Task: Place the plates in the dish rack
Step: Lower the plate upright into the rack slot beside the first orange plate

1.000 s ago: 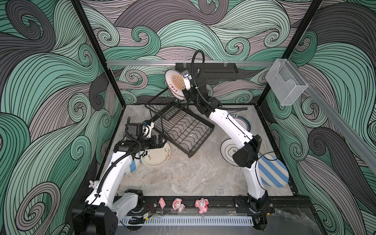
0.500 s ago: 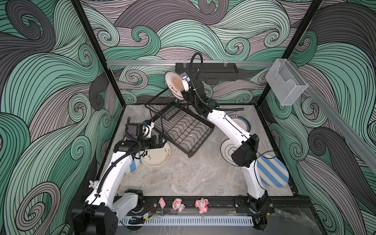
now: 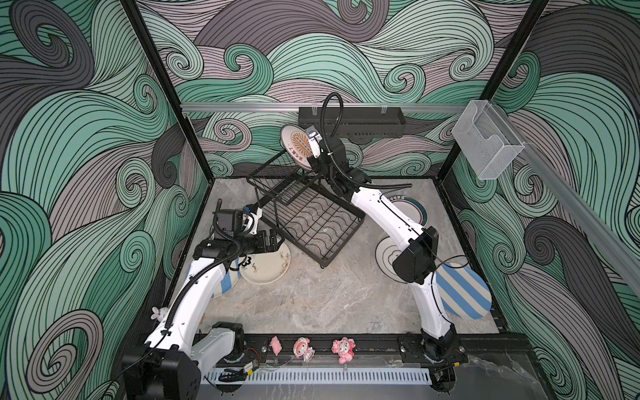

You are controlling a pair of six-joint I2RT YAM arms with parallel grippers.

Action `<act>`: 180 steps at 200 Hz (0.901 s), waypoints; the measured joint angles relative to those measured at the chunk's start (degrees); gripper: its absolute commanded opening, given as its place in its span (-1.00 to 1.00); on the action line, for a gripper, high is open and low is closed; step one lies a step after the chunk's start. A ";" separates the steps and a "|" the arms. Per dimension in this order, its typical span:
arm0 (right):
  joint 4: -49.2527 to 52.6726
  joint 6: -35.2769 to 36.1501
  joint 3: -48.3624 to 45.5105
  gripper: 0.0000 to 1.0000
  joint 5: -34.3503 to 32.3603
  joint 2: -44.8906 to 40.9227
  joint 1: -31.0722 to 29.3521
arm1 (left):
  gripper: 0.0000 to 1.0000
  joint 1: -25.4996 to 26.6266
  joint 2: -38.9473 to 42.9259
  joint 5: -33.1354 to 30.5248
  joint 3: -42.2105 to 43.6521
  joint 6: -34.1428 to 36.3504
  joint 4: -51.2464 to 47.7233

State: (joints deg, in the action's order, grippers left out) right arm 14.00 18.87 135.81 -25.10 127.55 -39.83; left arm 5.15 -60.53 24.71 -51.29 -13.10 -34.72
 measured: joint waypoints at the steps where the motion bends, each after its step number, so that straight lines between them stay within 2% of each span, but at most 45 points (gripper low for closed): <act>1: 0.02 0.00 0.00 -1.00 0.00 0.00 -0.02 | 0.97 0.00 0.00 0.00 0.00 0.00 0.00; 180: 0.00 -1.27 -0.83 -1.00 1.09 1.29 0.20 | 0.97 0.00 0.00 -0.02 0.00 0.00 0.00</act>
State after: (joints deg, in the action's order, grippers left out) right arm 14.00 17.61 134.98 -24.01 128.84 -39.64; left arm 5.15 -60.53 24.69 -51.29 -13.10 -34.72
